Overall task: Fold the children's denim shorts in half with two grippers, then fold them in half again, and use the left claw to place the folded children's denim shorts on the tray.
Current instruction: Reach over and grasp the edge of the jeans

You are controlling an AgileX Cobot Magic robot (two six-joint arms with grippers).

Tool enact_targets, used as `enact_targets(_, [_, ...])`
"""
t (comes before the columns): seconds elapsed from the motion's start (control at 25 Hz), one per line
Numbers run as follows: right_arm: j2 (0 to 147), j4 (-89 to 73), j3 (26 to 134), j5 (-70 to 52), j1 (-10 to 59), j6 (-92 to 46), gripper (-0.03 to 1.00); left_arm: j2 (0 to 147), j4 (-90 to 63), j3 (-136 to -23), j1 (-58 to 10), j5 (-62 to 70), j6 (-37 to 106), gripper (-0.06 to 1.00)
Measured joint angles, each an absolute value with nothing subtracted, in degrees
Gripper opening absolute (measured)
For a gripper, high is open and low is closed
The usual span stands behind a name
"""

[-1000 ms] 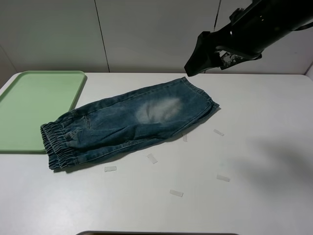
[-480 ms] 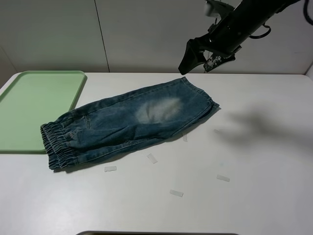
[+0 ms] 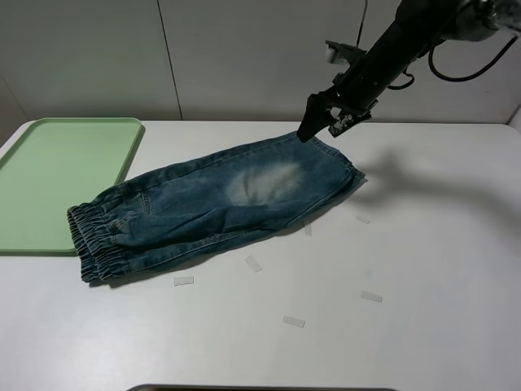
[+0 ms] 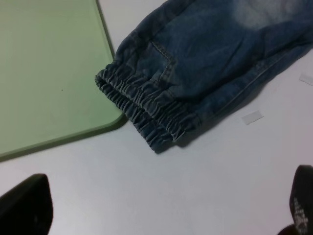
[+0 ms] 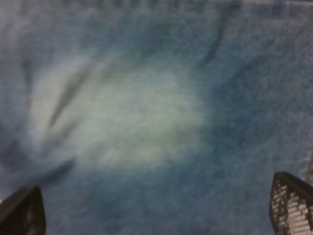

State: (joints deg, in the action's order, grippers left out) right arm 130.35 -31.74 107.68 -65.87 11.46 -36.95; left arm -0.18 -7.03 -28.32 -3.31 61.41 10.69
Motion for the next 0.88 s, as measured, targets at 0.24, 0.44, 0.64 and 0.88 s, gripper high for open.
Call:
enact_targets(0.24, [134.18, -27.26, 108.58, -62.51, 10.53, -35.67, 0.69, -0.18, -7.03, -28.32, -3.31, 61.41, 10.69, 0.97])
enact_targets(0.44, [134.38, -22.09, 108.58, -57.72, 9.89, -30.39, 0.69, -0.18, -7.03, -28.32, -3.31, 61.41, 10.69, 0.97])
enact_targets(0.64, [136.43, -21.67, 108.75, -56.85, 9.77, -29.26, 0.69, -0.18, -7.03, -28.32, -3.31, 61.41, 10.69, 0.97])
enact_targets(0.88, [138.84, -21.67, 108.75, -56.79, 9.77, -29.13, 0.69, -0.18, -7.03, -28.32, -3.31, 61.41, 10.69, 0.97])
